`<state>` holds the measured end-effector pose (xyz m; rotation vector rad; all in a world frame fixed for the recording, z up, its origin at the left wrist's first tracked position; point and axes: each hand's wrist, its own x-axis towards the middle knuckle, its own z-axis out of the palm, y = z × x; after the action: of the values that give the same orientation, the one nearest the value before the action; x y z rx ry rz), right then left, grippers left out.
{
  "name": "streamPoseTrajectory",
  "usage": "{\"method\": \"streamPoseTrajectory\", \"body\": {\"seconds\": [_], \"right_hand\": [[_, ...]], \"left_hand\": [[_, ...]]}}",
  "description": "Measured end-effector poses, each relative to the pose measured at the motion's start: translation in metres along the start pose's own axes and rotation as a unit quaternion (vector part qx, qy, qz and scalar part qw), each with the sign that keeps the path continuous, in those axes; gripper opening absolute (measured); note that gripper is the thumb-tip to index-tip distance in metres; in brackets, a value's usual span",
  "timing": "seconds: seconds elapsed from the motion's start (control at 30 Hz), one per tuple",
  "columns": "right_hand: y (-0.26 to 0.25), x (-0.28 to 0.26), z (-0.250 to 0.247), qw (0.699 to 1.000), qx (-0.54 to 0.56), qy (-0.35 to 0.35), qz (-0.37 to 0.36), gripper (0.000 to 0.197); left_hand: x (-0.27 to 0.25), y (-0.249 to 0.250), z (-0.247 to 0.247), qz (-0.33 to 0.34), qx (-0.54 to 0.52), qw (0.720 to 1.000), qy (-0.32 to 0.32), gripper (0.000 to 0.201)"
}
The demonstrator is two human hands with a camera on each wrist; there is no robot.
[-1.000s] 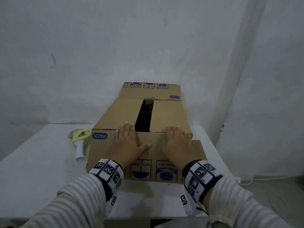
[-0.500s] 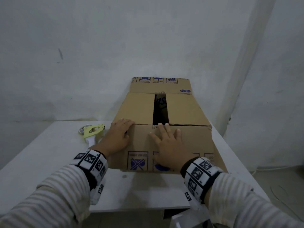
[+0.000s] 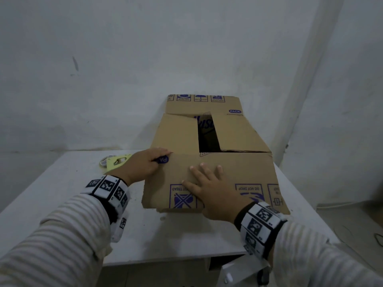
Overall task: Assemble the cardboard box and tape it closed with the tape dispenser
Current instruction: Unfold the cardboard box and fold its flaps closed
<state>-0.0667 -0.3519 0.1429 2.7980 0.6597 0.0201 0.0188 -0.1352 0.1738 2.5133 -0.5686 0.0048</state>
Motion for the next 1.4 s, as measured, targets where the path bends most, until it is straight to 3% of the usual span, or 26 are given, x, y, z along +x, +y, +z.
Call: {"method": "streamPoseTrajectory", "body": {"seconds": [0.13,0.2,0.3,0.37,0.47,0.6,0.67,0.73,0.83,0.9,1.07,1.23,1.3,1.4], "right_hand": [[0.006,-0.011,-0.046,0.997,0.071,-0.011,-0.011,0.068],[0.012,-0.015,-0.070,0.996,0.093,0.017,-0.002,0.056],[0.027,-0.011,-0.097,0.990,0.049,0.116,0.066,0.043],[0.038,-0.002,-0.101,0.965,0.004,0.240,0.107,0.035],[0.055,0.017,-0.087,0.906,-0.001,0.388,0.172,0.049],[0.065,0.041,-0.059,0.881,-0.019,0.426,0.207,0.078],[0.062,0.047,-0.052,0.883,0.005,0.423,0.204,0.084],[0.056,0.051,-0.046,0.908,0.062,0.359,0.205,0.084],[0.053,0.053,-0.027,0.943,0.140,0.192,0.232,0.073],[0.054,0.055,-0.009,0.948,0.155,0.142,0.240,0.065],[0.055,0.056,0.004,0.948,0.146,0.156,0.237,0.051],[0.066,0.068,-0.033,0.933,0.224,0.069,0.272,0.054],[0.076,0.072,-0.053,0.927,0.247,0.059,0.276,0.051],[0.096,0.075,-0.091,0.922,0.259,0.101,0.270,0.047]], "left_hand": [[0.004,-0.003,-0.004,-0.036,-0.142,0.989,0.024,0.039],[0.004,-0.004,-0.008,-0.041,-0.199,0.979,0.032,0.036],[0.006,-0.013,-0.009,-0.049,-0.235,0.968,0.072,0.030],[0.007,-0.019,-0.006,-0.084,-0.248,0.958,0.119,0.033],[0.006,-0.014,0.002,-0.089,-0.322,0.930,0.155,0.051],[0.008,-0.006,0.021,-0.039,-0.317,0.920,0.229,0.053],[0.010,-0.001,0.028,-0.050,-0.282,0.927,0.241,0.069],[0.013,0.002,0.033,-0.057,-0.241,0.934,0.258,0.077],[0.022,0.001,0.038,-0.064,-0.148,0.956,0.246,0.070],[0.026,0.000,0.041,-0.077,-0.093,0.970,0.209,0.060],[0.029,-0.007,0.038,-0.085,-0.015,0.983,0.160,0.048],[0.043,0.000,0.010,-0.103,0.045,0.986,0.120,0.020],[0.051,0.013,-0.008,-0.118,0.030,0.987,0.109,0.026],[0.070,0.035,-0.042,-0.119,-0.007,0.987,0.104,0.044]]}}
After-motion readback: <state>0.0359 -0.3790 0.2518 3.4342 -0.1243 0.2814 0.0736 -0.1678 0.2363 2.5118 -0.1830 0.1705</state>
